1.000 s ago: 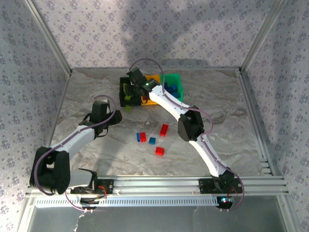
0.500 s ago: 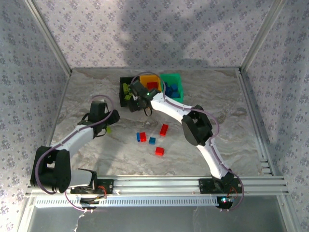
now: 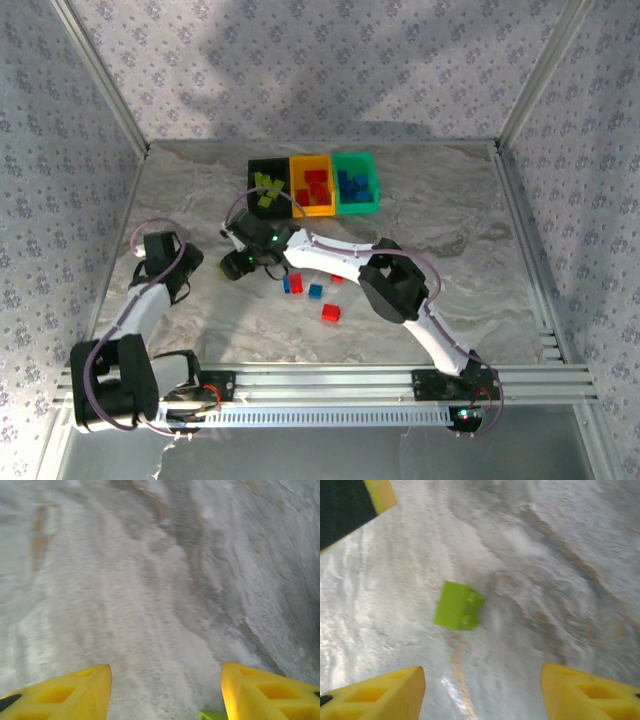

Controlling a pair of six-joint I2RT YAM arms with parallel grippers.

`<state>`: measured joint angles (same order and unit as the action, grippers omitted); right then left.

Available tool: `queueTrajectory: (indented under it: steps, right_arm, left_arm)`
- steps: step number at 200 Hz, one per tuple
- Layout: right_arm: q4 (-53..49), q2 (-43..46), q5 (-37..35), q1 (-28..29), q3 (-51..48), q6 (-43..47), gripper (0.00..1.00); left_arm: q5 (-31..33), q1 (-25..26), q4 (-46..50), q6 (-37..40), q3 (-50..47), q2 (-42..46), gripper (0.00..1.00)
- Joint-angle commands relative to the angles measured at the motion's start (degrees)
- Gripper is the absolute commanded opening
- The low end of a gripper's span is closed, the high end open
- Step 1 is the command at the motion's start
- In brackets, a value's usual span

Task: Sort the legos into containers by color
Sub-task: Pick up the lego from the middle-left of the table.

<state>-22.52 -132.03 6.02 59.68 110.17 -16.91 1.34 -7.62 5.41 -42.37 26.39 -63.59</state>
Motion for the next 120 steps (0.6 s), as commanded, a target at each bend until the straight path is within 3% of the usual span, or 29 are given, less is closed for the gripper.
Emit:
queueTrajectory:
  steps: [1,73,105,120]
  right_arm:
    - [-0.3,-5.3,1.1,0.7,6.1,-0.6,0.65]
    - [-7.7,-15.8,-2.8,0.7,20.1,-3.8,0.61]
    - [-7.9,-16.0,-3.6,0.5,19.7,-4.3,0.37]
    - [-7.3,-14.9,-3.9,0.2,18.6,-4.2,0.32]
  left_arm:
    - [0.8,-1.5,-1.2,-4.3,-2.1,3.3,0.59]
    - [0.7,-1.8,-0.6,-4.6,-1.7,2.6,0.58]
    - [-0.1,-1.8,-1.3,-4.2,-1.8,2.7,0.58]
    - [-0.4,-1.8,-1.7,-4.1,-1.9,2.6,0.58]
